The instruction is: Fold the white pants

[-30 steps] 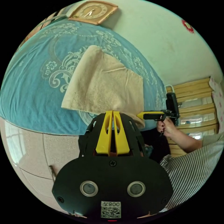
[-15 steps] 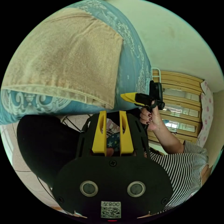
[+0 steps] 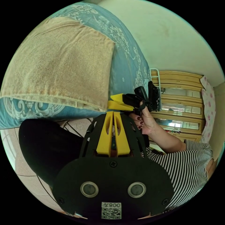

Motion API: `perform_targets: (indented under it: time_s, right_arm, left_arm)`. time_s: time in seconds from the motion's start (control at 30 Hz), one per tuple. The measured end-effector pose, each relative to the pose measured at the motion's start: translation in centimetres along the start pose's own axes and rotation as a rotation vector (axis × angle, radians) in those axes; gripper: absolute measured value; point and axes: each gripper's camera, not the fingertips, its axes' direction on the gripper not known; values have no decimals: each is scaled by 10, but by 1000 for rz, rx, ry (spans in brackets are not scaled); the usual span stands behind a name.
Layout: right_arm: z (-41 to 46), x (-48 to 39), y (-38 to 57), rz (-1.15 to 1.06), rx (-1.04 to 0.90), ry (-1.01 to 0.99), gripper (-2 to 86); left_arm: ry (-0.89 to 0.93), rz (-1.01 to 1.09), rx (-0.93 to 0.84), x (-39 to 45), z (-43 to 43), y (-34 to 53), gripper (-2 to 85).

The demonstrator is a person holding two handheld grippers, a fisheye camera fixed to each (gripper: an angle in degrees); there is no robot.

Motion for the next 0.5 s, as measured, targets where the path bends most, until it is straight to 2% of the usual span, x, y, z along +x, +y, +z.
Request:
perform_targets:
  time_s: [0.13,0.5]
  right_arm:
    - [-5,6,-5,22,1,-6,102]
    - [-26,12,-3,25,-17,26,91]
  left_arm:
    - [-131,-47,27,1,1,6,9]
    - [-24,-59,94,-20,4,17,19]
